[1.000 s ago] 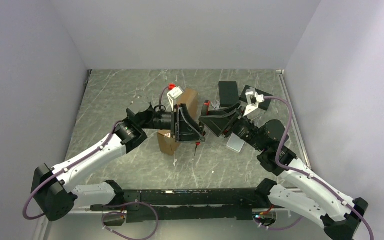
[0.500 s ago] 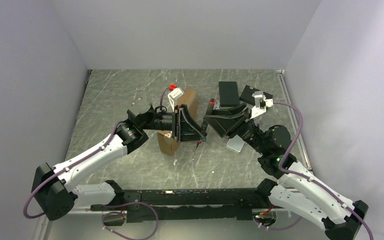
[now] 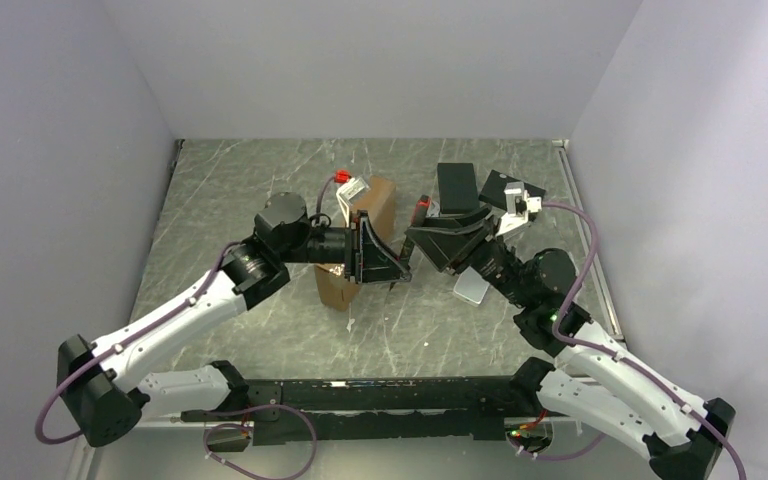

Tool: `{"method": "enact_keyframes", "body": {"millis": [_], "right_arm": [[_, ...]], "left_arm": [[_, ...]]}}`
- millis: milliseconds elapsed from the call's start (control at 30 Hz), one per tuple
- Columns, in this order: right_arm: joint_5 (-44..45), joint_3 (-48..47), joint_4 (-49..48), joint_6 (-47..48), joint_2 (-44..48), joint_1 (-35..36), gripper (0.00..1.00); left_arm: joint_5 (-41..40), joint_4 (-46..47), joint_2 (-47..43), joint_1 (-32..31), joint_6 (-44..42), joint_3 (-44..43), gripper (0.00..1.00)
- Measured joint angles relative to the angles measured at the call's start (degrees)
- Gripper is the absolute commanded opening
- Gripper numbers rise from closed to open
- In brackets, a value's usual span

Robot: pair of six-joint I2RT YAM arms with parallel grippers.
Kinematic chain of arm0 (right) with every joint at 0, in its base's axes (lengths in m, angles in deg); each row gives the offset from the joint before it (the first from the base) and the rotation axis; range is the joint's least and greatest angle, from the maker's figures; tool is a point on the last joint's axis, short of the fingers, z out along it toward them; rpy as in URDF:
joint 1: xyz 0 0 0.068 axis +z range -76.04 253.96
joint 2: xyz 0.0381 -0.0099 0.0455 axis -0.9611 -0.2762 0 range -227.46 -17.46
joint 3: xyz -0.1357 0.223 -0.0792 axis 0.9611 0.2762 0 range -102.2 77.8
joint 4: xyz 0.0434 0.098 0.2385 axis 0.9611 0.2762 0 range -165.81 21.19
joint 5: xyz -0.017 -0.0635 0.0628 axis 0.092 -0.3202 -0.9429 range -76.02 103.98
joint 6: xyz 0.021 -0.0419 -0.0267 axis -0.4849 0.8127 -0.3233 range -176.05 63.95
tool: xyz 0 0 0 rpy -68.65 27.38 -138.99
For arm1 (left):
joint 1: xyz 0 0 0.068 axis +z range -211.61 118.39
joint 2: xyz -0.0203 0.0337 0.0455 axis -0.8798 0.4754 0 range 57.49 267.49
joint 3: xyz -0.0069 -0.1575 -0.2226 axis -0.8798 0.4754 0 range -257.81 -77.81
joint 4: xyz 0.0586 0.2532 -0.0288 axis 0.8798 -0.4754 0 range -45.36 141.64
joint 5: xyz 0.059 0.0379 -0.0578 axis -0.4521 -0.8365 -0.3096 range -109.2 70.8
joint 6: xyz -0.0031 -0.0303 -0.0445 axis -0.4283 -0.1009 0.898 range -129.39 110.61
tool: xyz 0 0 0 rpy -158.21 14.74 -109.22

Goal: Unpack the express box

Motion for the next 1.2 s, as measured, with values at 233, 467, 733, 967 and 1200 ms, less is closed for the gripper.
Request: {"method": "enact_keyframes", "body": {"millis": [233, 467, 733, 967, 1200], "right_arm": [[5.49, -4.31, 14.43, 0.00, -0.15, 0.00, 1.00], [10.25, -15.87, 35.04, -2.01, -8.00, 0.00, 1.00], [7.17, -22.86, 42.21, -4.33, -13.46, 0.00, 0.93], [3.69, -27.58, 42.27, -8.92, -21.77, 0.00, 0.71], [1.01, -25.31, 41.99, -13.11, -24.26, 0.09, 0.63]], "left_arm": [[-18.82, -26.71, -3.17, -0.48, -16.24, -8.85, 0.00], [-33.44, -40.72, -4.33, -0.87, -27.85, -12.37, 0.00], [-43.85, -48.74, -3.43, -6.12, -34.45, -15.65, 0.00], [-53.20, -51.71, 0.33, -14.43, -37.35, -17.84, 0.00], [-58.10, -52.83, 1.64, -17.46, -38.27, -18.40, 0.00]]}}
